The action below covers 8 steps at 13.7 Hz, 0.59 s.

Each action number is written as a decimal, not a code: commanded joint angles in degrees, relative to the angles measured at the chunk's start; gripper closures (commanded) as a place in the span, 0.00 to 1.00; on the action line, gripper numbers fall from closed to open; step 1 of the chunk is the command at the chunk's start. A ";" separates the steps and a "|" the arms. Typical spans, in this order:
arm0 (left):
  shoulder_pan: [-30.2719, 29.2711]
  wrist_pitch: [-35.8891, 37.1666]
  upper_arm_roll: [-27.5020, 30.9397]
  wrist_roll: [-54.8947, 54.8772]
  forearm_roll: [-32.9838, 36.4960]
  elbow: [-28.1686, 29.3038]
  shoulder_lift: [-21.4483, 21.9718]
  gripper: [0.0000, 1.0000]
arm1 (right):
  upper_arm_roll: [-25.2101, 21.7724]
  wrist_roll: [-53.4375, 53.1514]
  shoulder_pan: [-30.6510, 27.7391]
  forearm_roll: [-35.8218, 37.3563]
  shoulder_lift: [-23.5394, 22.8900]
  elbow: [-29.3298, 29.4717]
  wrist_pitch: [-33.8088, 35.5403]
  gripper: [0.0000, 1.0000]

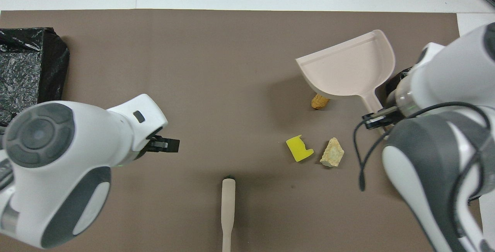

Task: Sweep and dump trash in bin
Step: 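Return the dustpan to the table center with the right gripper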

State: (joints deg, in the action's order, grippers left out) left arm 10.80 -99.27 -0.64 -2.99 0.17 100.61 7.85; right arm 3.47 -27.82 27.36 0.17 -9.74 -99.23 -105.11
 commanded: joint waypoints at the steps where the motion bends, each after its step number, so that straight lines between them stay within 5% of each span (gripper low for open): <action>1: -2.62 6.26 -0.77 -1.58 0.80 -11.37 -7.48 0.00 | -0.39 -6.09 4.00 -1.40 -2.64 0.70 -4.12 1.00; 8: -4.12 8.56 -0.76 -4.56 0.19 -13.16 -8.20 0.00 | -0.39 -14.36 11.49 -1.58 -9.51 0.88 -13.36 1.00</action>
State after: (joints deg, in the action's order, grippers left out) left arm 7.71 -92.63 -0.63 -5.50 0.16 88.70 -0.21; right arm 3.44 -40.87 38.60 0.00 -18.26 -99.19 -117.09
